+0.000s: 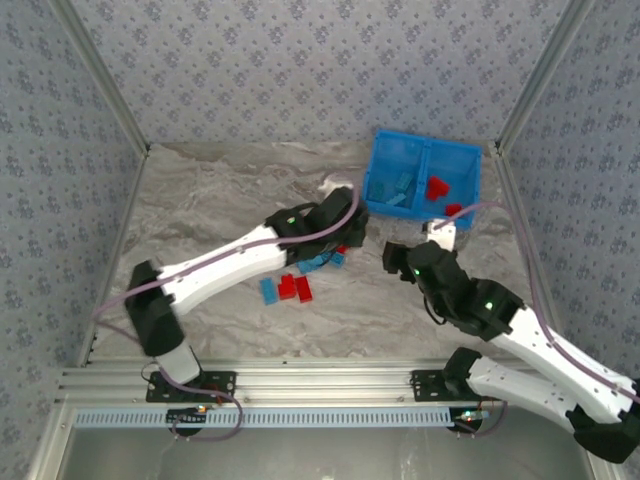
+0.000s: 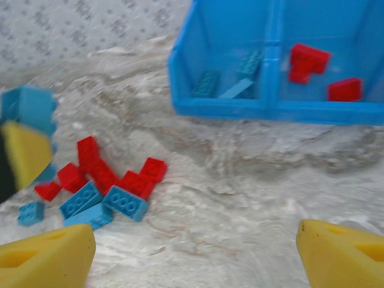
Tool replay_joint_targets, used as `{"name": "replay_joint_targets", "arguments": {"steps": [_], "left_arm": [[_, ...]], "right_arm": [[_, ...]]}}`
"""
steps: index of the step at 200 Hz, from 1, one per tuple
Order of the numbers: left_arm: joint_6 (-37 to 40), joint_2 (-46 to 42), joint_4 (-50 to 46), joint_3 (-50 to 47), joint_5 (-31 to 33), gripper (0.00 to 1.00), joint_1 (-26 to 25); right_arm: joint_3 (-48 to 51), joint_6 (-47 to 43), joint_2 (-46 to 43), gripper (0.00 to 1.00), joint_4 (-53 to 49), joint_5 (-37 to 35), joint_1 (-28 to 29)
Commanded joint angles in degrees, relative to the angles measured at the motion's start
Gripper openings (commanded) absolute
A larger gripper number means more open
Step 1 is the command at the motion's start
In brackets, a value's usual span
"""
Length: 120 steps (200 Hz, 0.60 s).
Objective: Sort the legos into containers by color
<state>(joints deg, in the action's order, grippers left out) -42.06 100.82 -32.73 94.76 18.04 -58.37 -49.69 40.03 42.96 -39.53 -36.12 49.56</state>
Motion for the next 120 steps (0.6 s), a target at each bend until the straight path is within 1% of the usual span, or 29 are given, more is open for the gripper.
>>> {"name": "replay_joint_targets", "arguments": {"steps": [1,15,32,59,81,94,99,120], "left_arm": [[9.06,10.87,0.16,12.56,0.88,0.29,2.6],[9.63,18.88,-4.35,25.04,-1.09,0.29,3.8],[11.13,27.16,-7.91,36.85,-0.76,0.29,4.49],[12.05,38.13,-10.84,50.87,-1.94,0.29,6.1],[12.69,43.55,-9.5,55.7,-2.54,0.29,7.34],[14.82,45.24,-6.49,55.71,-2.39,0.28,7.5],[15.84,45.95,-3.58,55.71,-2.38,0.28,7.57],[19.81,48.7,2.79,56.12,-2.37,0.29,7.54]], "right_arm": [[1.87,3.96,-3.34,0.89,-7.44,-5.91,-0.34],[2.49,4.25,-5.65,0.89,-8.58,-5.31,-0.33],[2.67,5.16,-7.75,0.89,-10.94,-5.19,-0.34],[3.12,5.98,-10.61,0.89,-13.38,-5.49,-0.34],[3.0,5.54,-11.57,0.89,-14.11,-5.54,-0.34],[2.8,5.35,-11.59,0.89,-14.39,-5.76,-0.34],[2.88,5.26,-11.58,0.89,-14.34,-5.81,-0.34],[3.19,5.09,-11.6,0.89,-13.73,-5.42,-0.28]]}}
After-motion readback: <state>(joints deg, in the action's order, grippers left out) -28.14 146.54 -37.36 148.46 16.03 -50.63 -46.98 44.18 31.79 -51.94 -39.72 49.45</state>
